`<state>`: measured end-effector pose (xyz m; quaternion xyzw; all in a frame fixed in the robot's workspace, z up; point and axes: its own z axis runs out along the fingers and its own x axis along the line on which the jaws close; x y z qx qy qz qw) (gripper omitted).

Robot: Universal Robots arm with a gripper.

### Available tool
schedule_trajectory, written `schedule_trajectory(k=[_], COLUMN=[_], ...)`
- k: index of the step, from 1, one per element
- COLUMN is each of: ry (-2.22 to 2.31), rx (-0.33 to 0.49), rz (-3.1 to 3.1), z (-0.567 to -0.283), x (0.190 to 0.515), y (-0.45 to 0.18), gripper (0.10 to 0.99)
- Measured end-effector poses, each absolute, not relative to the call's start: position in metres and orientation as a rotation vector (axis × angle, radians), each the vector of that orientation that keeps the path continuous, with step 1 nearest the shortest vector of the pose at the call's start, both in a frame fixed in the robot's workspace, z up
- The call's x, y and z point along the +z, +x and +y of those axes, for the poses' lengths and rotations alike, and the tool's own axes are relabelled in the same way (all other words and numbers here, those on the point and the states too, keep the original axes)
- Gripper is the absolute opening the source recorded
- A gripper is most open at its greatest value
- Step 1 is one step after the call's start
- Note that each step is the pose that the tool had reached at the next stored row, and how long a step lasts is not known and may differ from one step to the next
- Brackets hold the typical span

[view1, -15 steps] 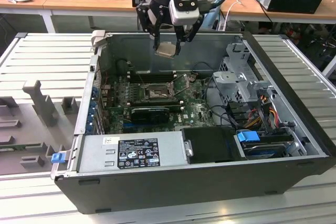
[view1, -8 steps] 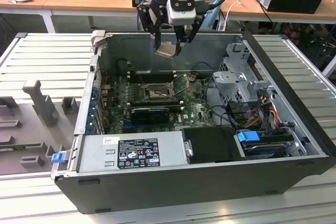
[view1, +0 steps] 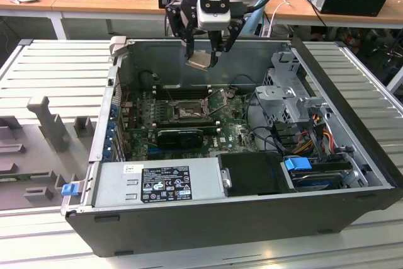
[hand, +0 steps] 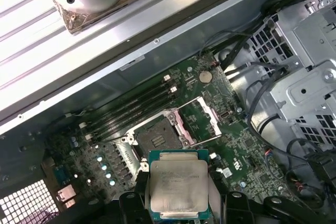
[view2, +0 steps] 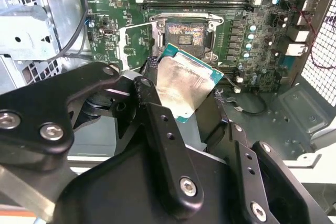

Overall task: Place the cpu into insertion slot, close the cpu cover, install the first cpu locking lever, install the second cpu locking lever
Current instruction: 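Place the cpu into insertion slot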

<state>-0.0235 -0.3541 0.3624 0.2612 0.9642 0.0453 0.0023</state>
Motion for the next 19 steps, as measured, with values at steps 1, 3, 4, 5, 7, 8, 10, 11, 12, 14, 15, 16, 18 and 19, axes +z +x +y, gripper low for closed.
schedule_trajectory(k=[1, 3, 4, 5, 7, 8, 10, 11, 12, 14, 15, 16, 18, 19], ry=[0.825, 0.845, 0.852, 0.861, 0.884, 0.894, 0.921, 0.937, 0.948, 0.98, 0.99, 0.999, 1.021, 1.029], rx=[0.142, 0.142, 0.142, 0.142, 0.142, 0.142, 0.142, 0.141, 0.142, 0.141, 0.141, 0.141, 0.141, 0.141], rz=[3.023, 3.017, 3.015, 3.012, 3.005, 3.001, 2.992, 2.987, 2.983, 2.972, 2.968, 2.965, 2.956, 2.953], z=[-0.3541, -0.3541, -0.3541, -0.3541, -0.3541, -0.3541, -0.3541, -0.3541, -0.3541, -0.3541, -0.3541, -0.3541, -0.3541, -0.3541], x=[0.3623, 0.3623, 0.3623, 0.3623, 0.3623, 0.3622, 0.3622, 0.3622, 0.3622, 0.3621, 0.3621, 0.3621, 0.3621, 0.3621], y=[-0.0235, -0.0235, -0.0235, -0.0235, -0.0235, -0.0235, -0.0235, -0.0235, -0.0235, -0.0235, -0.0235, -0.0235, -0.0235, -0.0235], gripper=[0.533, 0.533, 0.533, 0.533, 0.533, 0.533, 0.533, 0.533, 0.533, 0.533, 0.533, 0.533, 0.533, 0.533])
